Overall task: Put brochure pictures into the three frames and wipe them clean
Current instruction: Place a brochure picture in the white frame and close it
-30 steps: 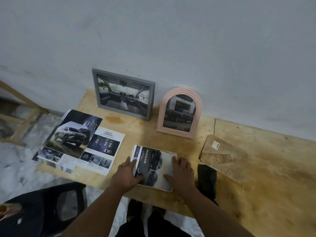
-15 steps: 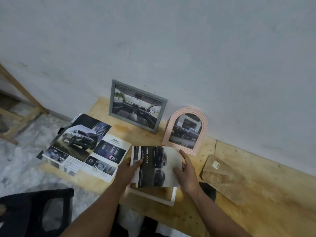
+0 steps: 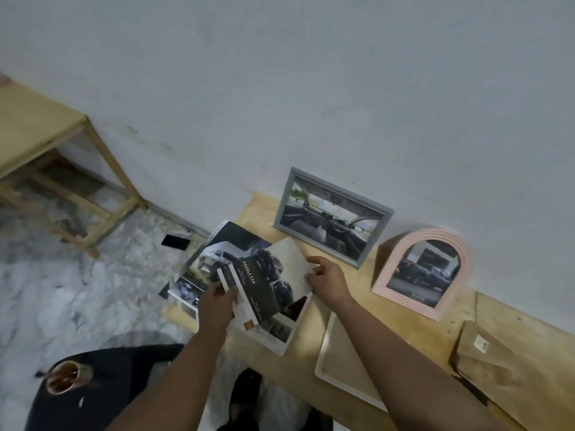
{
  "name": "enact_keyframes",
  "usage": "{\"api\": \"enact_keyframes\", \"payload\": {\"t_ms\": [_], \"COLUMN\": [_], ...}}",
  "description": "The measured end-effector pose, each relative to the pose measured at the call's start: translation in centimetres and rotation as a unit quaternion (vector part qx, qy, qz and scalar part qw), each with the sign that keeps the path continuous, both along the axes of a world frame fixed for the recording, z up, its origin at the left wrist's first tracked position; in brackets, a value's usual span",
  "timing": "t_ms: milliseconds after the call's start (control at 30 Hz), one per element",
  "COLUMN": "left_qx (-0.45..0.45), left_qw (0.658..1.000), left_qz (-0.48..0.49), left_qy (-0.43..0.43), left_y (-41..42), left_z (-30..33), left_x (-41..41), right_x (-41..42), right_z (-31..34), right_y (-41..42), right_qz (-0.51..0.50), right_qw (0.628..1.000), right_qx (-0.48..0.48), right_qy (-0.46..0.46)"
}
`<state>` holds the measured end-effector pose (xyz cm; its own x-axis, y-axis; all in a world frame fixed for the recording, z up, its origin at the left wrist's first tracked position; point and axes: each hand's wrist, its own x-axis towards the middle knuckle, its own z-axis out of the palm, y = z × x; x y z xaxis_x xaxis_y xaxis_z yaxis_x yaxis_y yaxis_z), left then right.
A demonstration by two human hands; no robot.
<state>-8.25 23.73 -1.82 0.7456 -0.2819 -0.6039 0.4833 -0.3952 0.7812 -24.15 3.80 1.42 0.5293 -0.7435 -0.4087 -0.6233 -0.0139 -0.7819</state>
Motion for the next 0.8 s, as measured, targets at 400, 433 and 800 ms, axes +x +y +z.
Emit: {"api": "enact_keyframes", "payload": {"t_ms": [400,433,800], "left_qx": [0.048,0.094,0.249], "left_qw": [0.995,0.994,0.702], "left_qz": [0.019,-0.015,-0.545], "left_qy": [0.087,0.057,-0.386], "left_y": [7.9,8.4,7.9], "left_z": [-2.7,-3.2,-7.5], "left_x": [9.2,9.5,9.0], "right_x": [14.2,14.2,3.5], "right_z": [-7.2,-7.6,-9.5], "right_y": [3.0,3.1,4.5], "right_qz": [0.143,0.144,0.211], "right_qw": [0.985,0.984,0.904], "right_qx": [-0.026,-0.028,-0.154], "right_qy": [0.095,0.098,0.337]}}
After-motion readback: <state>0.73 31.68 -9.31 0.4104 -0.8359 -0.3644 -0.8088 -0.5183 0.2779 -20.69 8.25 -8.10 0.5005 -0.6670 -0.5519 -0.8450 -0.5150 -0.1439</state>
